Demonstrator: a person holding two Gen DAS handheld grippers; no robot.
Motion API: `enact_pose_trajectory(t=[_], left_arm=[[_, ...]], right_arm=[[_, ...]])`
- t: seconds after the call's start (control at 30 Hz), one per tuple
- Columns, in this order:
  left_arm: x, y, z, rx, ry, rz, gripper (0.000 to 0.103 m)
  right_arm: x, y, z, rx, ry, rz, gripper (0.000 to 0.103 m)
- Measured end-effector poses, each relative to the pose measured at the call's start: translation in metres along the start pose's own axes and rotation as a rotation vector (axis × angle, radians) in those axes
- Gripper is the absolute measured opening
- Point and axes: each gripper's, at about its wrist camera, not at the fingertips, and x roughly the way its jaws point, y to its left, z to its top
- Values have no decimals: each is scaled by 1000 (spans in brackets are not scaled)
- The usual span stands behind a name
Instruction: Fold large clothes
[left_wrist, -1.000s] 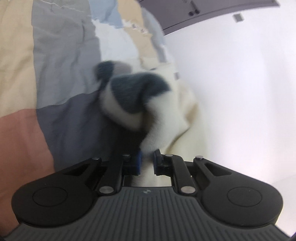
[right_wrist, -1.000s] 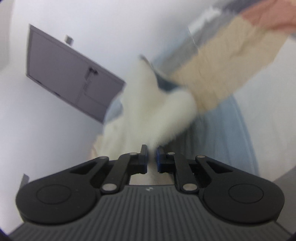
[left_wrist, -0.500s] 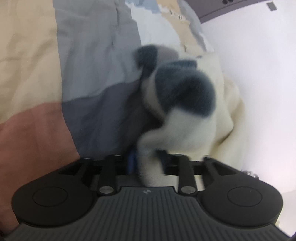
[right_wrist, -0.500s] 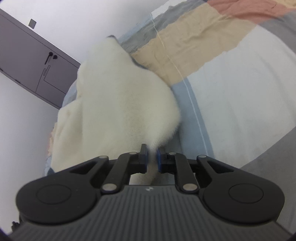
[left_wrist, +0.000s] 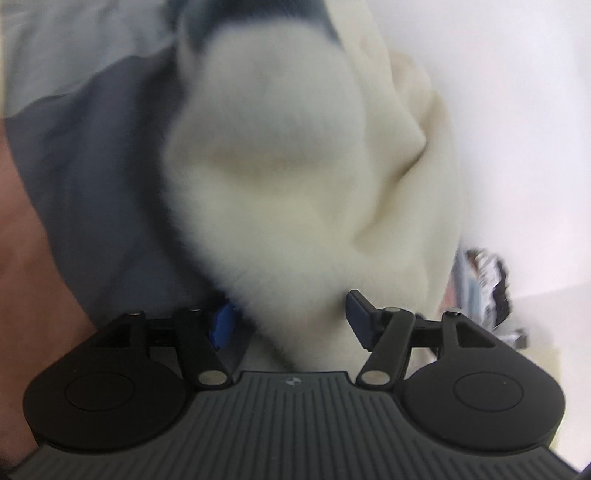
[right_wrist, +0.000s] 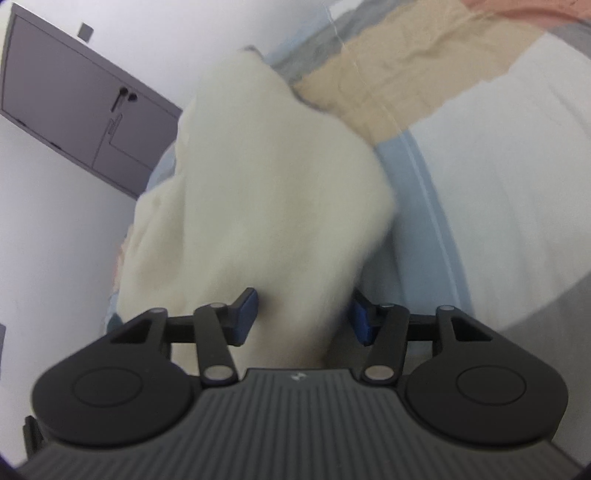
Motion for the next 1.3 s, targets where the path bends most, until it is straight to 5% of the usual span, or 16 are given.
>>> enact_pose_trajectory(t=[0.1, 0.2, 0.27, 0.4, 0.57, 0.7, 0.83, 1.13, 1.3], left_arm=[[0, -7, -2, 36, -13, 26, 42], [-11, -3, -1, 15, -48, -12, 17], [-28, -1, -6, -5, -96, -92, 13], [-66, -5, -1, -44, -166, -393, 12], [-113, -31, 6, 38, -245, -537, 12], [-145, -69, 17, 103, -321, -567, 12], [-179, -118, 42, 171, -376, -540, 12], [-314, -238, 83, 348, -559, -617, 12], [-384, -332, 116, 495, -645, -538, 12]], right_arm=[[5, -13, 7, 73, -4, 18, 29], [5, -10, 6, 49, -21, 28, 22], [-9, 1, 5, -9, -50, 46, 19], [-54, 21, 5, -70, -164, 178, 16], [-93, 42, 16, -121, -230, 276, 15], [-140, 75, 25, -176, -310, 368, 15], [-185, 129, 45, -258, -322, 349, 15], [-309, 245, 100, -382, -469, 449, 15], [-387, 319, 139, -406, -538, 450, 15]])
